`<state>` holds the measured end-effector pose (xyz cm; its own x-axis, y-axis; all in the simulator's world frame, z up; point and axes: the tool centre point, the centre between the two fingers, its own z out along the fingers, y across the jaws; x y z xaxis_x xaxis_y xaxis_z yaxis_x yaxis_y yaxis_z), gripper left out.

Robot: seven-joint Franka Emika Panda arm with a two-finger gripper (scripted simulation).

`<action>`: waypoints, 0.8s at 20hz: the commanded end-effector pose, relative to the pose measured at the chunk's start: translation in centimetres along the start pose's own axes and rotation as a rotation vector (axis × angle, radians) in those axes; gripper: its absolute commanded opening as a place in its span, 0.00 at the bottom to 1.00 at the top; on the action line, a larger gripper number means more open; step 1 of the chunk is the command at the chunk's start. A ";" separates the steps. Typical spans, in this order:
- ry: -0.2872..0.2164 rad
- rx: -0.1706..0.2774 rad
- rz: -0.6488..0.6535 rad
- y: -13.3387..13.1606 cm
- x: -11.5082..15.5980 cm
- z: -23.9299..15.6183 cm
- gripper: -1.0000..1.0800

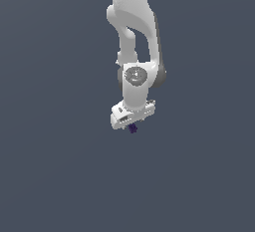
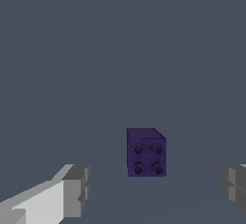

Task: Pick up the object and move it to a goal position.

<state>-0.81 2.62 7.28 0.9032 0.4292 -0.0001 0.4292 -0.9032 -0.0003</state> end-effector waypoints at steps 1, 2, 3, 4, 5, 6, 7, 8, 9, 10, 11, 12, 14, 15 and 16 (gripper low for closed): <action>0.000 0.000 0.000 0.0 0.0 0.0 0.96; 0.000 0.000 0.000 0.0 0.0 0.0 0.96; 0.000 0.000 0.000 0.0 0.0 0.1 0.96; 0.000 0.000 0.000 0.0 0.0 0.3 0.96; 0.000 0.000 -0.001 0.0 0.0 0.5 0.96; 0.000 0.000 -0.001 0.0 0.0 0.8 0.96; 0.000 0.000 -0.002 0.0 0.0 1.2 0.96; 0.000 0.000 -0.002 0.0 0.0 1.6 0.96; 0.000 0.000 -0.003 0.0 -0.1 2.1 0.96; 0.000 0.000 -0.003 -0.1 -0.1 2.7 0.96; 0.000 0.000 -0.004 -0.1 -0.1 3.2 0.96; 0.000 0.000 -0.004 -0.1 -0.1 3.7 0.96; 0.000 0.000 -0.005 -0.1 -0.1 4.4 0.96; 0.000 0.000 -0.005 -0.1 -0.1 4.7 0.96; 0.000 0.000 -0.005 0.0 -0.1 4.9 0.96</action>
<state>-0.97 2.63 2.78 0.9011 0.4337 -0.0013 0.4337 -0.9011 -0.0007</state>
